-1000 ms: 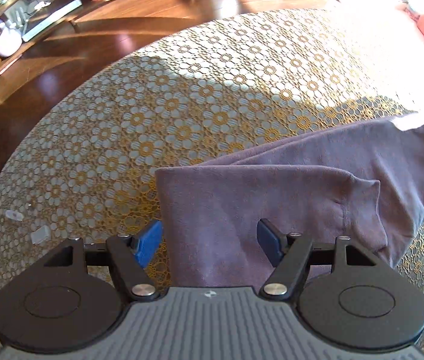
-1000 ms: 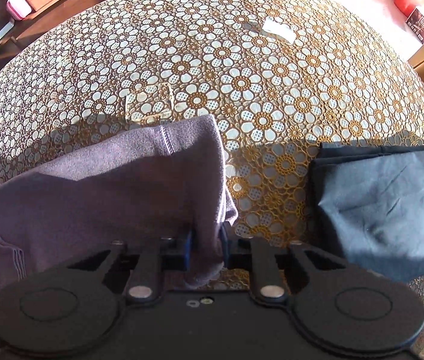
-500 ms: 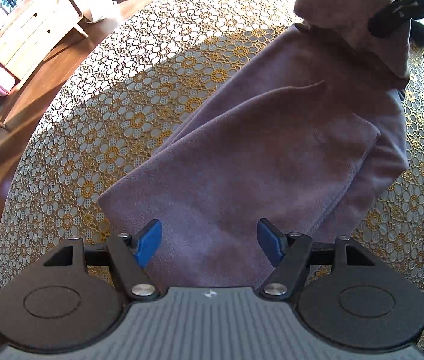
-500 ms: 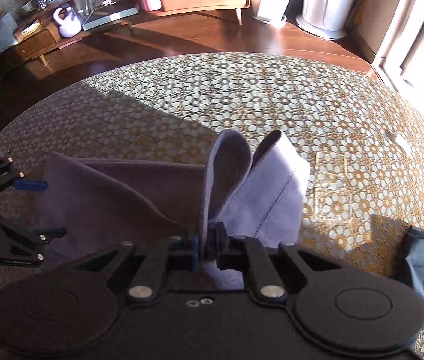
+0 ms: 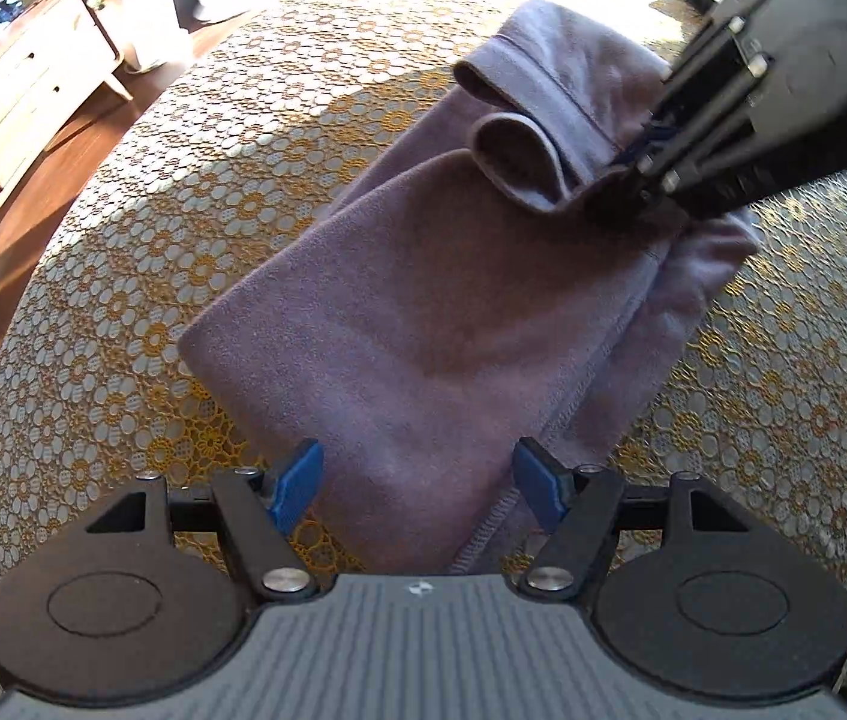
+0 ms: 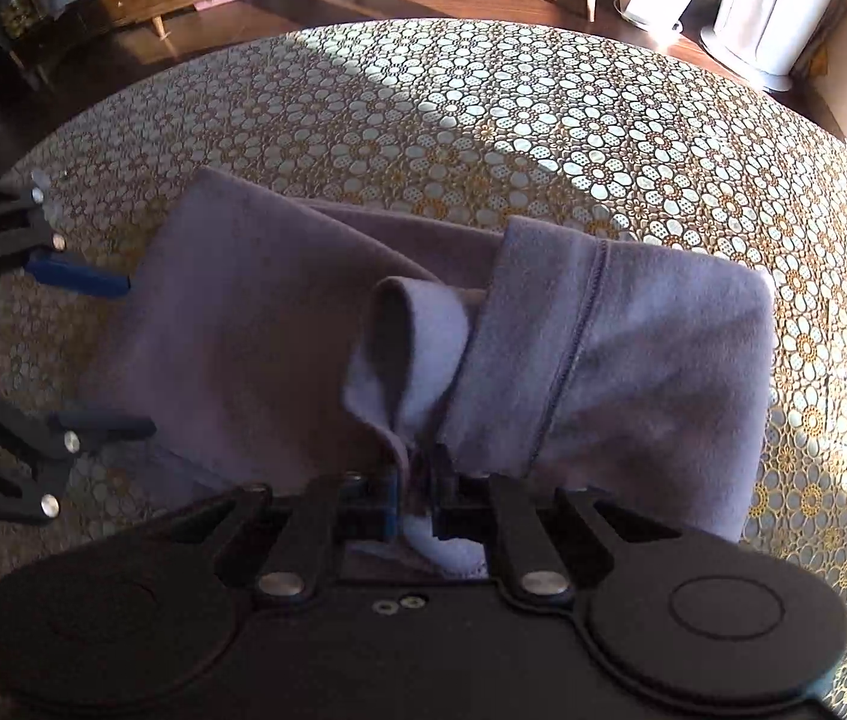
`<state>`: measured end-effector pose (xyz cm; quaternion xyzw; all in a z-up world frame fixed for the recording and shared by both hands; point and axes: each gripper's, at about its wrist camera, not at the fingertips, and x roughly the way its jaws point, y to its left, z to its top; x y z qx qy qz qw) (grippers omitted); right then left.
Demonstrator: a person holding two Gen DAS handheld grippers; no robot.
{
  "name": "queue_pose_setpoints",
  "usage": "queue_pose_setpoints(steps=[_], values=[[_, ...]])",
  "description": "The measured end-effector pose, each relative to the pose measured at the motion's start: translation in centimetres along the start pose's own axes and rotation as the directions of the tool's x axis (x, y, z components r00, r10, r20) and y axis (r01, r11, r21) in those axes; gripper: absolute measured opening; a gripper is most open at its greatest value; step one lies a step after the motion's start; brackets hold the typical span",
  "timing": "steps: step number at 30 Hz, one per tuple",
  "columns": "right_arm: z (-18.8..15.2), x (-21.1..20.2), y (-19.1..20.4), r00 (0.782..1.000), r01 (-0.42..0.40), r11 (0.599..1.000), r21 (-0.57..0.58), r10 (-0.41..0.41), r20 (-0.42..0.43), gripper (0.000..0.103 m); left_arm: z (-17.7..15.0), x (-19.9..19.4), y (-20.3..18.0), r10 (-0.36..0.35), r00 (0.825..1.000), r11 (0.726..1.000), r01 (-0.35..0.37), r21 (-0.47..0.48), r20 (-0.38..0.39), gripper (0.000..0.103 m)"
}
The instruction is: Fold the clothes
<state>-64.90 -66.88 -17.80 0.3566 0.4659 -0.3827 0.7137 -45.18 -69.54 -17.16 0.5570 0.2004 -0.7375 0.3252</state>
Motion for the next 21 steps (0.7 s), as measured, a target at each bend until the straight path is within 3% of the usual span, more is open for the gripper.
queue_pose_setpoints(steps=[4,6,10,14,17,21], values=[[0.8,-3.3,-1.9,0.994,-0.092,0.989,0.119,0.084,0.068,0.103,-0.6,0.8,-1.4,-0.043,0.999,0.996,0.045,0.075,-0.019,0.069],[1.3,-4.9,-2.0,0.987,-0.136,0.98,0.145,0.122,0.103,0.103,-0.8,1.3,-1.8,-0.063,0.998,0.992,0.065,0.103,-0.025,0.076],[2.9,-7.0,-0.2,0.965,-0.233,0.963,0.138,0.212,0.153,0.103,-0.8,1.6,-1.8,-0.086,0.996,0.99,0.086,0.114,-0.013,0.08],[4.7,-6.7,3.9,0.939,-0.319,0.945,0.07,0.305,0.162,0.103,-2.6,-1.0,-0.9,-0.115,0.993,0.984,0.113,0.14,0.008,0.08],[5.4,-4.3,7.4,0.928,-0.359,0.932,0.041,0.352,0.122,0.103,-5.4,-3.6,1.0,-0.113,0.994,0.989,0.112,0.095,0.005,0.08],[4.9,0.9,11.0,0.941,-0.337,0.941,-0.013,0.337,0.008,0.103,-8.8,-5.3,3.9,-0.1,0.995,0.993,0.098,-0.073,-0.024,0.08]])
